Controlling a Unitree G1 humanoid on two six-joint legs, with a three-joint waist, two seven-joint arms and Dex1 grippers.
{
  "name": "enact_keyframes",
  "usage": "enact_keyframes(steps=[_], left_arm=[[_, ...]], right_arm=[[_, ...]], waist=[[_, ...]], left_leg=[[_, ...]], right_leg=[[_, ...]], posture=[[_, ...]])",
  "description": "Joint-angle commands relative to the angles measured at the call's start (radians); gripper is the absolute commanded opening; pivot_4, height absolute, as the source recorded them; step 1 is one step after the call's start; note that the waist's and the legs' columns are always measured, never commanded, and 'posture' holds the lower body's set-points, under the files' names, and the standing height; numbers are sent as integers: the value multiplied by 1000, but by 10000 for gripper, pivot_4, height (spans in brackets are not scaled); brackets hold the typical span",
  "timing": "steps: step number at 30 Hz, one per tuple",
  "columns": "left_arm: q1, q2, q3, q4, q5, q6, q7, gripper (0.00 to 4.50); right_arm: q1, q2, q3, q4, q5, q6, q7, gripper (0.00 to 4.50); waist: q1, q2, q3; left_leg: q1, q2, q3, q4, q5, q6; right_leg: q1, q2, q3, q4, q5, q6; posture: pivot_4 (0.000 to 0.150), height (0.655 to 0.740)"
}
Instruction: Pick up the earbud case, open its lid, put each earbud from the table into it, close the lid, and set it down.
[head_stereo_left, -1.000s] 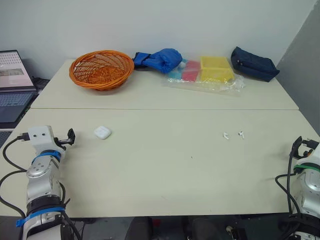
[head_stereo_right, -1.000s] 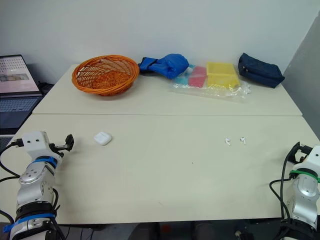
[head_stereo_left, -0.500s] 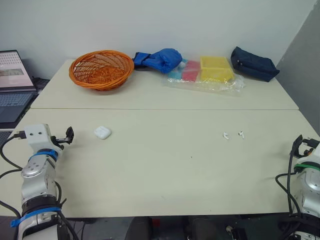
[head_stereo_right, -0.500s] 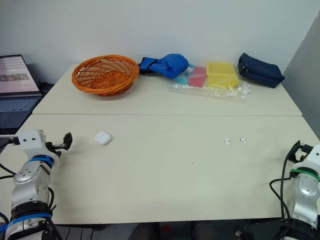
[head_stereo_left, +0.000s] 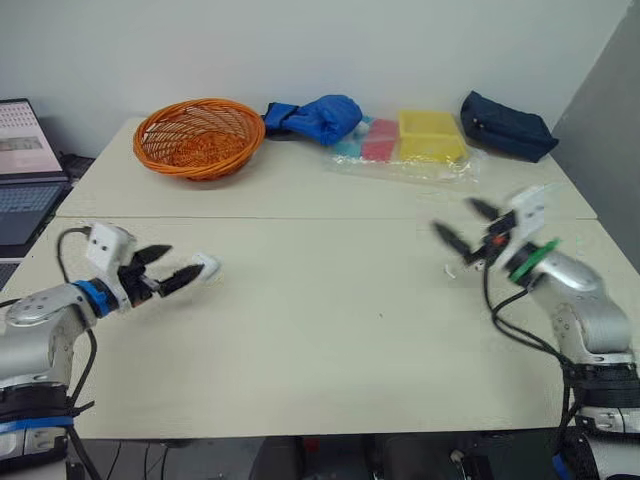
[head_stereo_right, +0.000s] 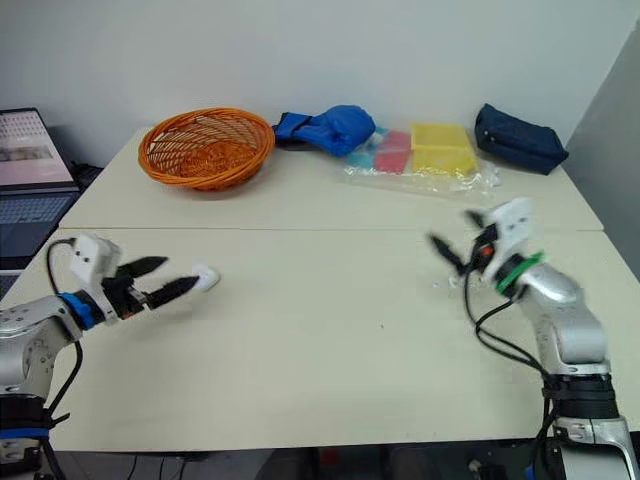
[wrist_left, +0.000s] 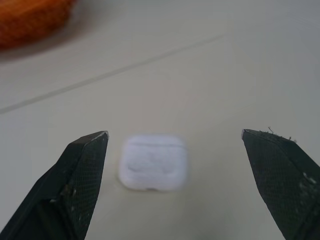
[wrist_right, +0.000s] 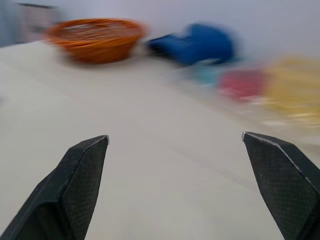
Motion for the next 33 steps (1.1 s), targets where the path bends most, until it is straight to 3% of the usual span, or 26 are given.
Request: enact_keyframes(steps=[1, 9, 26, 32, 33], left_arm=[[-49, 18, -27, 69, 57, -54, -25, 44643], [-229, -20, -70, 316, 140, -177, -40, 44643], [-427, -105, -140, 686, 275, -329, -58, 44643], [-444, -111, -154, 732, 302, -357, -87, 44643], [-443, -110, -153, 735, 302, -353, -91, 42872]], right_arm=[[-55, -22, 35, -109, 99, 111, 97, 45000], [-124, -32, 123, -241, 184, 280, 157, 45000], [-183, -45, 62, -316, 280, 413, 115, 45000], [-179, -65, 51, -320, 282, 414, 106, 45000], [-178, -66, 48, -320, 285, 414, 103, 45000]], waist=[[8, 0, 0], [14, -1, -1], [17, -1, -1], [16, -1, -1], [15, -1, -1]], left_leg=[[-4, 0, -1, 1, 0, 0], [-11, 0, -1, 5, 0, 0], [-10, -1, -1, 8, 0, 0], [-10, -2, 0, 15, 0, 0], [-10, -1, 0, 16, 0, 0]], right_leg=[[-4, 0, -1, 1, 0, 0], [-6, 1, -4, 0, 1, 2], [-6, 1, -6, 2, 3, 4], [-7, 1, -5, 9, 3, 4], [-7, 1, -5, 11, 2, 4]], posture=[[1500, 7400], [1500, 7400], [1500, 7400], [1500, 7400], [1500, 7400]])
